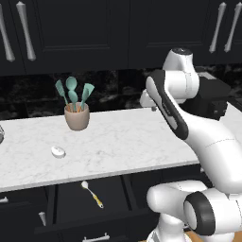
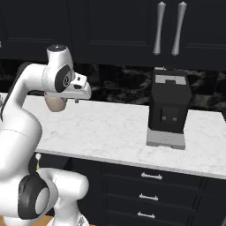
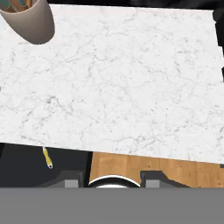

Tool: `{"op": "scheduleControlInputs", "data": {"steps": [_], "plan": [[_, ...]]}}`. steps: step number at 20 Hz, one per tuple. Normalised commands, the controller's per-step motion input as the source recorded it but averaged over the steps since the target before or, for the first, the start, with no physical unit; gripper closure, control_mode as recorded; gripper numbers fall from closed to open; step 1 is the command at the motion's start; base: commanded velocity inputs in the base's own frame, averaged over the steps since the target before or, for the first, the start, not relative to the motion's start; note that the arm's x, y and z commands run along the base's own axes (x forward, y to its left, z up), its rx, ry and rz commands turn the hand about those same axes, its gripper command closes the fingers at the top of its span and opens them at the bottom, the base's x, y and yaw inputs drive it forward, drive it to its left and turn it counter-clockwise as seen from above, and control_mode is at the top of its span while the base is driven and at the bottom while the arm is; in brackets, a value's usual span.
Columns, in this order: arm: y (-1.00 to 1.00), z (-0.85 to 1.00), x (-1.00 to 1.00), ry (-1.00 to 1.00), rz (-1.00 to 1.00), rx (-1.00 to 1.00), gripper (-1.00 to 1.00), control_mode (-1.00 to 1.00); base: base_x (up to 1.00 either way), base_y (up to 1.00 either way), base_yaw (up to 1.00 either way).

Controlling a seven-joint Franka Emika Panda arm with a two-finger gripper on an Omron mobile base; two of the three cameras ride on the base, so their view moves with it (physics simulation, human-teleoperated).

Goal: Pick the dish brush from the drawer and place it on the counter.

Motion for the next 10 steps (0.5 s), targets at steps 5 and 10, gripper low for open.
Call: {"op": "scheduleControlInputs", "data": {"steps": [5,10], "plan": [[0.04,-0.18,-0.27,0.00,0.00,-0.01,-1.00,-1.00,0.00,0.00,0.00],[0.50,-0.50,-0.50,0.00,0.00,-0.06,-1.00,-1.00,0.00,0.00,0.00]]}}
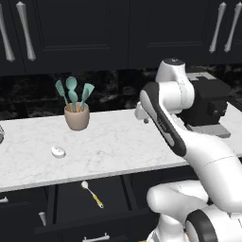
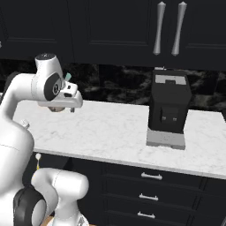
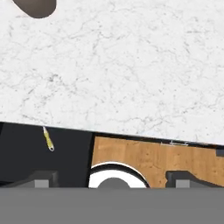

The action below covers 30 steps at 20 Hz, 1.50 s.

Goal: Pick the dish brush from the drawer and place it on the counter.

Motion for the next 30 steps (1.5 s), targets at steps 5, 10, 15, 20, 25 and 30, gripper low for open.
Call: {"op": "scheduleControlInputs", "data": {"steps": [5,10,15,20,25,30], "plan": [[0.66,-0.62,-0.51,0.00,0.00,-0.02,-1.00,-1.00,0.00,0.00,0.00],[0.59,-0.48,-0.36,0.09,0.00,0.01,-1.00,-1.00,0.00,0.00,0.00],[0.52,-0.35,-0.34,0.07,0.00,0.04,-1.00,-1.00,0.00,0.00,0.00],[0.51,-0.24,-0.31,0.04,0.00,0.00,-1.00,-1.00,0.00,0.00,0.00],[0.49,-0.30,-0.10,0.08,0.00,0.00,-1.00,-1.00,0.00,0.00,0.00],[0.44,-0.40,-0.04,0.04,0.00,0.00,-1.00,-1.00,0.00,0.00,0.00]]}}
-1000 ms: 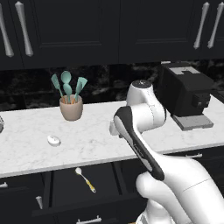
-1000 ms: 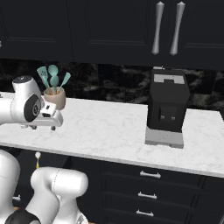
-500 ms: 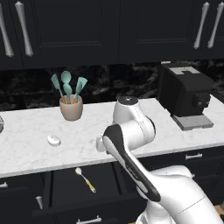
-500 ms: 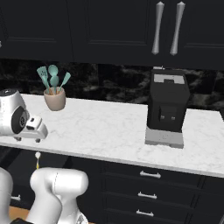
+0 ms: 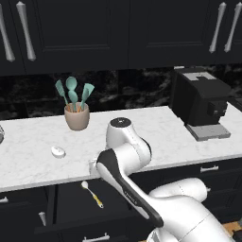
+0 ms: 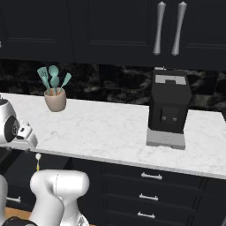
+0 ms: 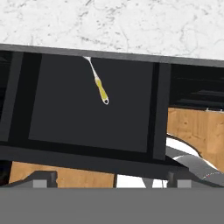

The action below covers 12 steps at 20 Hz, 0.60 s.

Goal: Pick the dish brush from the drawer and place it on the counter.

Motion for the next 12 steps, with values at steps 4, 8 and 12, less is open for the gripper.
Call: {"op": "scheduleControlInputs", "data": {"steps": [4,8,12], "plan": [[0.27,-0.50,0.00,0.03,0.00,0.00,-1.00,-1.00,0.00,0.00,0.00],[0.04,-0.36,0.00,0.00,0.00,0.00,-1.00,-1.00,0.00,0.00,0.00],[0.00,-0.36,0.00,0.00,0.00,0.00,-1.00,-1.00,0.00,0.00,0.00]]}}
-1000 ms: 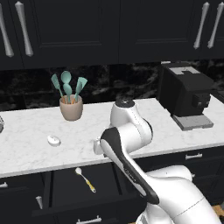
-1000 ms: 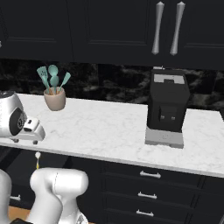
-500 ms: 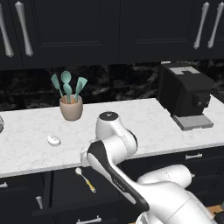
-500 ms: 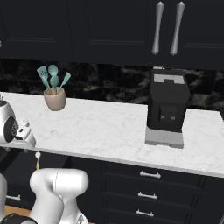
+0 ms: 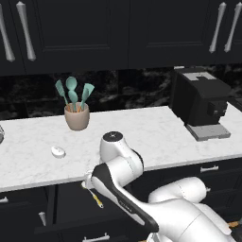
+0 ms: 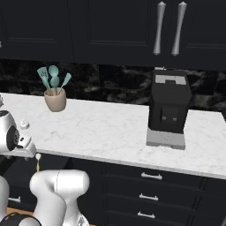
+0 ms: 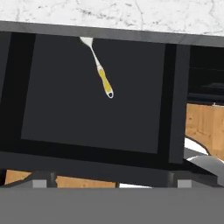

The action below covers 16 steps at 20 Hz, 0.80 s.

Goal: Pick the dish brush from the drawer and place it on the counter.

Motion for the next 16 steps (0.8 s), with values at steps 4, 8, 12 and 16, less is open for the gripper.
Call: {"op": "scheduleControlInputs", "data": {"steps": [4,8,12,16], "plan": [[0.01,-0.47,0.00,-0.02,0.00,0.00,-1.00,-1.00,0.00,0.00,0.00],[0.01,-0.57,0.01,-0.03,0.00,0.00,-1.00,-1.00,0.00,0.00,0.00],[0.13,-0.39,0.16,0.02,0.00,0.00,-1.00,-1.00,0.00,0.00,0.00],[0.17,-0.23,0.23,0.04,0.00,0.00,-1.00,-1.00,0.00,0.00,0.00]]}}
